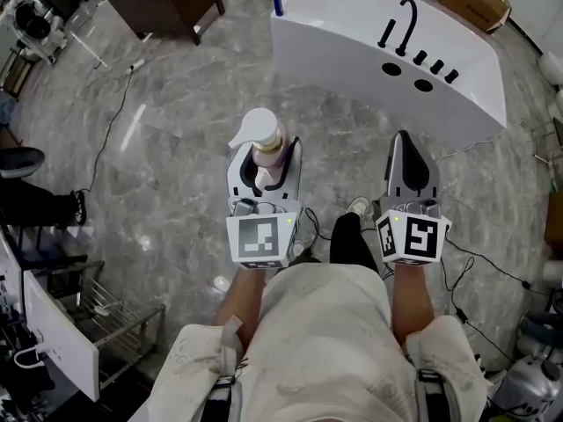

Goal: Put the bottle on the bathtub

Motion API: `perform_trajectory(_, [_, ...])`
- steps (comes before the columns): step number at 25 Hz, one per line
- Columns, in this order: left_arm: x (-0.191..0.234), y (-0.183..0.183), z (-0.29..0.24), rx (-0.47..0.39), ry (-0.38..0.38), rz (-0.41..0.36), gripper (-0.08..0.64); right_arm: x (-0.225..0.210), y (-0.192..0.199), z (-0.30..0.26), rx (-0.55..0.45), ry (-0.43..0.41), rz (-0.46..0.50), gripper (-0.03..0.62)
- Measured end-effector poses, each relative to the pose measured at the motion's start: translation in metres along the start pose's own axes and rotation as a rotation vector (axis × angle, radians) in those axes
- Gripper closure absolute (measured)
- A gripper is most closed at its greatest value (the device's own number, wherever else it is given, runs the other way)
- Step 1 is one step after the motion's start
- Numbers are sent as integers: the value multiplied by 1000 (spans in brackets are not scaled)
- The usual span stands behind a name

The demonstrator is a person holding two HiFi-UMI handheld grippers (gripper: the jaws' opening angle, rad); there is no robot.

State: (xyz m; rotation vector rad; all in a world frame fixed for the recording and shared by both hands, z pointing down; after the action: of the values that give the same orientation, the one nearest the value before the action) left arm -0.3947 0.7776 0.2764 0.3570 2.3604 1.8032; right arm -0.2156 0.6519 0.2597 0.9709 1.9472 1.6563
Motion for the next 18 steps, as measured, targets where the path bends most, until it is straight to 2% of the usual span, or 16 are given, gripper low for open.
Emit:
perform_trajectory(9, [-25, -5, -49, 16, 31, -20, 341, -42, 10, -25, 9, 24, -25, 601])
perform_trajectory(18, [-73, -26, -145, 48, 44, -42, 341, -131, 20, -85, 33, 35, -60, 601])
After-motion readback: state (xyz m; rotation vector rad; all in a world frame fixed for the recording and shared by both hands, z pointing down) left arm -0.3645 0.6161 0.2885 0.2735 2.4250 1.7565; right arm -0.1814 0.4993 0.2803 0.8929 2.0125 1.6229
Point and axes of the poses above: the fingertips, and each gripper's own axes: z backward along the fingers, x to its left, y out of its underside, the point moved 5 cm from there along z, backward along the fingers, and after that the axes turned 14 degrees about x, right-handed, at the moved point
